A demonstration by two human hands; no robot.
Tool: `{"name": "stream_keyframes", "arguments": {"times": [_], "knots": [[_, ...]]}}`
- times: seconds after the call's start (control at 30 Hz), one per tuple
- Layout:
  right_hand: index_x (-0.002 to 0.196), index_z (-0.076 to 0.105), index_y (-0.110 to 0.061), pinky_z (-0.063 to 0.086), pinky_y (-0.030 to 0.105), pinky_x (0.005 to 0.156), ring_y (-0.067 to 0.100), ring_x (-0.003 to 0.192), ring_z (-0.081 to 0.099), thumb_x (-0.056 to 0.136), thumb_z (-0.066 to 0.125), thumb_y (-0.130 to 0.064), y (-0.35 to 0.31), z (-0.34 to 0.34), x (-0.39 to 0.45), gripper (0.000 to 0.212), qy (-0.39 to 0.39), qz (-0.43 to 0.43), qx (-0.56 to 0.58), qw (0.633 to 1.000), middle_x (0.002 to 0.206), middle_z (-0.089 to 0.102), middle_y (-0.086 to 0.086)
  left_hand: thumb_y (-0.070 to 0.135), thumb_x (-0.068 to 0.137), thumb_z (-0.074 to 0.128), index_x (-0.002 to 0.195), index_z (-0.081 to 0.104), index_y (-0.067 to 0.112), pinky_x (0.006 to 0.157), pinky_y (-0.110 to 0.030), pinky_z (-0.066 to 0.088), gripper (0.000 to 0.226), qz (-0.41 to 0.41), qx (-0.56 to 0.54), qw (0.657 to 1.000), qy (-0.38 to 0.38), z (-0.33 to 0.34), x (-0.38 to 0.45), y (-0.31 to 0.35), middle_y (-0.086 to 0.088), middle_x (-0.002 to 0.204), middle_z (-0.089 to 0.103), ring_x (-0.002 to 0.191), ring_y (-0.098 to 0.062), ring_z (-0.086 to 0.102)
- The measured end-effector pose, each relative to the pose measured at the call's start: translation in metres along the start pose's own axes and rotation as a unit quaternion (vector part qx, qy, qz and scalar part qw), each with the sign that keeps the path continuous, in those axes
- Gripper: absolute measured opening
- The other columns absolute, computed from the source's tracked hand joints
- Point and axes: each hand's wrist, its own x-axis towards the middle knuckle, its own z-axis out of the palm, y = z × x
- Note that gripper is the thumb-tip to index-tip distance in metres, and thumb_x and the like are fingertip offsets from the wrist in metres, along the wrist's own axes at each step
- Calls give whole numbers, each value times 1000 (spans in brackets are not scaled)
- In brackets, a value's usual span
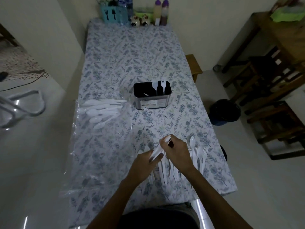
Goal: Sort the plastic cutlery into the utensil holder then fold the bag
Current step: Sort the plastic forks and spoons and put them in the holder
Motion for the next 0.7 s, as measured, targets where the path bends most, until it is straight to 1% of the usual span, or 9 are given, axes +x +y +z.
{"name": "stream_keyframes", "arguments": {"times": [0.07,0.17,0.3,0.37,0.43,0.5,0.6,0.63,0.7], "knots": [[82,65,-14,47,19,53,10,49,60,95,66,-39,-8,-1,-1,28,-34,38,40,998,61,65,1,55,99,55,81,63,15,49,-21,35,44,24,-22,999,11,-2,2,2,-2,58,54,44,-3,42],[82,67,-12,48,17,51,11,49,63,90,72,-42,-16,-2,-3,32,-72,59,40,995,64,70,-1,47,101,55,101,63,29,45,-20,35,20,63,-27,998,16,-4,5,7,3,55,52,42,-5,44],[83,74,-8,61,32,62,20,57,72,88,75,-40,-13,-6,2,32,-96,75,45,992,70,76,3,79,90,38,124,59,23,47,-31,45,69,61,26,997,25,-1,5,-3,-7,67,65,49,-21,59],[78,77,-8,64,36,68,22,61,75,88,77,-31,-12,-10,8,26,-109,71,38,991,67,76,6,67,95,48,130,50,21,47,-26,47,58,52,-9,999,5,0,-3,2,-4,74,67,52,-12,60],[73,75,-11,64,32,66,18,62,75,89,77,-25,-15,-17,19,21,-127,51,17,990,64,75,3,50,102,50,132,43,24,51,-25,45,40,76,-44,996,-22,-2,-7,9,-5,76,65,53,-6,55],[74,71,-19,62,27,61,14,59,74,91,74,-26,-30,-30,40,18,-149,19,-31,988,63,73,-3,40,108,43,126,45,23,52,-37,46,25,92,-62,992,-59,-17,1,22,-12,83,62,58,-11,51],[88,72,-12,56,19,54,13,57,72,94,70,-31,-73,-53,90,20,-150,-65,-106,981,69,71,-3,25,110,41,124,53,10,59,-47,57,23,130,-10,989,-66,-65,49,54,-15,101,67,71,-30,62],[91,72,-10,54,16,52,11,55,71,94,70,-32,-92,-59,110,22,-140,-99,-129,977,69,71,-2,22,109,44,127,55,7,65,-43,61,26,156,25,986,-50,-86,69,68,-12,107,68,78,-29,67],[89,73,-8,52,13,53,11,55,69,93,72,-35,-131,-68,150,27,-109,-166,-178,964,69,70,0,15,105,54,124,64,7,73,-29,58,23,210,75,975,-8,-131,111,96,-5,107,67,84,-16,66]]}}
